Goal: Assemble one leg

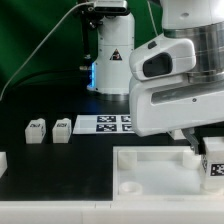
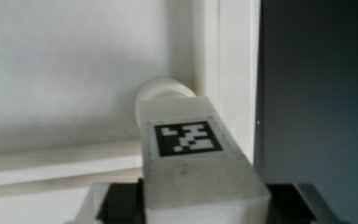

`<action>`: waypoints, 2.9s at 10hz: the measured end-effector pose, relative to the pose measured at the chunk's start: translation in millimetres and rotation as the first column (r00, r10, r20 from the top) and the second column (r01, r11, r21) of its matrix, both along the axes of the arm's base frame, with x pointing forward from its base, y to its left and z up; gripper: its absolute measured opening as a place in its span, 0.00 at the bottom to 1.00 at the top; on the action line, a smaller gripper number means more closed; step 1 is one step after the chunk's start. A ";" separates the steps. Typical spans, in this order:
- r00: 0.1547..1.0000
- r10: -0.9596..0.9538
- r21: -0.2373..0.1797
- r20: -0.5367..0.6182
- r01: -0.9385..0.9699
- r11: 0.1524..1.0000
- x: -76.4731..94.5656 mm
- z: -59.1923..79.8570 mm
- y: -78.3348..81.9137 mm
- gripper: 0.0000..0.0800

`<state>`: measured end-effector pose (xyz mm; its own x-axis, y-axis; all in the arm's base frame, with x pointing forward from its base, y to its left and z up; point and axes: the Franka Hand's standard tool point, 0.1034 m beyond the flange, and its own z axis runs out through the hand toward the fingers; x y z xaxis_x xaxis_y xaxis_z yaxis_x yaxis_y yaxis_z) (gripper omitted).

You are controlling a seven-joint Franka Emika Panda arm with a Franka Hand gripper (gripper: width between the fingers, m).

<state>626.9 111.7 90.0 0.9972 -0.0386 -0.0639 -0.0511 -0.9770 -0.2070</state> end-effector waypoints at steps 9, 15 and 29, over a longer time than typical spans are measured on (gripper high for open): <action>0.439 -0.892 -0.037 -0.108 0.895 0.445 -1.9 -1.2 -0.7 0.38; 0.362 -0.924 -0.044 -0.125 0.928 0.370 -3.3 -3.4 1.7 0.75; 0.961 -0.264 -0.073 0.076 0.270 0.960 2.7 -5.3 2.2 0.38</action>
Offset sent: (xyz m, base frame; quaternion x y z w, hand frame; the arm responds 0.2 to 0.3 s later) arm -0.0229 0.0049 -0.0139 -0.0070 0.0324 0.3138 0.9489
